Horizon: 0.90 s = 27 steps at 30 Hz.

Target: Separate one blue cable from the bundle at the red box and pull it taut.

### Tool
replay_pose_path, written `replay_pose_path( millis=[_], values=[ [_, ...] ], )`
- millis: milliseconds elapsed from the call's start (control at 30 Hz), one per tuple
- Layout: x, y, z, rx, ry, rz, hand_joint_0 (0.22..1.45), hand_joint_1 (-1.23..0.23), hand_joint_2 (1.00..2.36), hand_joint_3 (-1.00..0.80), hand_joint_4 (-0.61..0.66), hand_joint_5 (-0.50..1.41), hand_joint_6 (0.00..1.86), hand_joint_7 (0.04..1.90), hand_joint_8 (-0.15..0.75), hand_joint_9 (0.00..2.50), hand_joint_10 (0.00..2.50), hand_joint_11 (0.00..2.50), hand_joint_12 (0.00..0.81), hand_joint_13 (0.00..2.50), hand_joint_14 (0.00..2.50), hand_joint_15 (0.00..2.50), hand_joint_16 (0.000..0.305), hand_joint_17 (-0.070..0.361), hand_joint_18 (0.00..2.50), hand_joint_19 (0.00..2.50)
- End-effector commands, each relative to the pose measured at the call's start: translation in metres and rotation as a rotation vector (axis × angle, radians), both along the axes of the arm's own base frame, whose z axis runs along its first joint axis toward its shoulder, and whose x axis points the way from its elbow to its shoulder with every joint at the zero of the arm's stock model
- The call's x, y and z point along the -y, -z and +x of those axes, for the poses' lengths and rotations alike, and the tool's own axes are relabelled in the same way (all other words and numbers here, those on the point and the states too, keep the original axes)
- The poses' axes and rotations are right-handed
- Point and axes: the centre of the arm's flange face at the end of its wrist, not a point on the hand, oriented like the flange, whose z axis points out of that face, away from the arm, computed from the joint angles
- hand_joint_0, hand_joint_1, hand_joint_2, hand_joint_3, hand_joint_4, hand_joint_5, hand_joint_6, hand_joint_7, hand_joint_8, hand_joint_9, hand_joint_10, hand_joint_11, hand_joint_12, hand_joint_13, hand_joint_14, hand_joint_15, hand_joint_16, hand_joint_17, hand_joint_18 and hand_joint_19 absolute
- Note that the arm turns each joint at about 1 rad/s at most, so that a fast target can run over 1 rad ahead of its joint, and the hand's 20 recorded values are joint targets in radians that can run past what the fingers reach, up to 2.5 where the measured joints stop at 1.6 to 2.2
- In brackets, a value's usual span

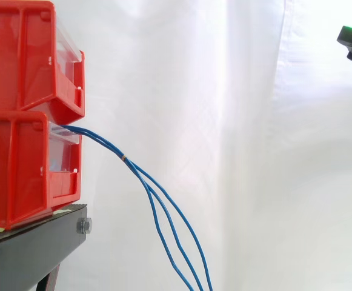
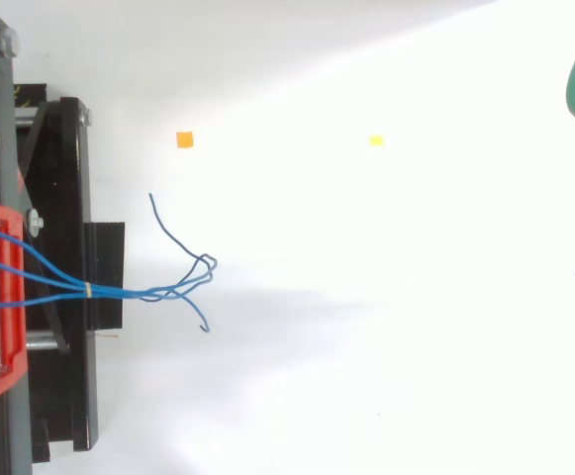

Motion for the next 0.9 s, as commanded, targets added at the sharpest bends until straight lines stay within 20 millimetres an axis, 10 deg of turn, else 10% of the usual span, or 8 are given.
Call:
replay_pose_path(
  millis=[0, 867],
  values=[
    [0.0001, 0.0004, 0.0002, -0.001, 0.000, 0.000, 0.55, -0.60, 1.00, -0.50, 0.32, -0.24, 0.50, 0.78, 0.362, 0.51, 0.01, 0.45, 0.397, 0.62, 0.01, 0.41, 0.054, 0.122, 0.68, 0.59],
    [0.0001, 0.0004, 0.0002, -0.001, 0.000, 0.000, 0.55, -0.62, 1.00, -0.50, 0.32, -0.24, 0.50, 0.77, 0.363, 0.51, 0.01, 0.45, 0.395, 0.62, 0.01, 0.41, 0.053, 0.119, 0.68, 0.59]
  ],
)
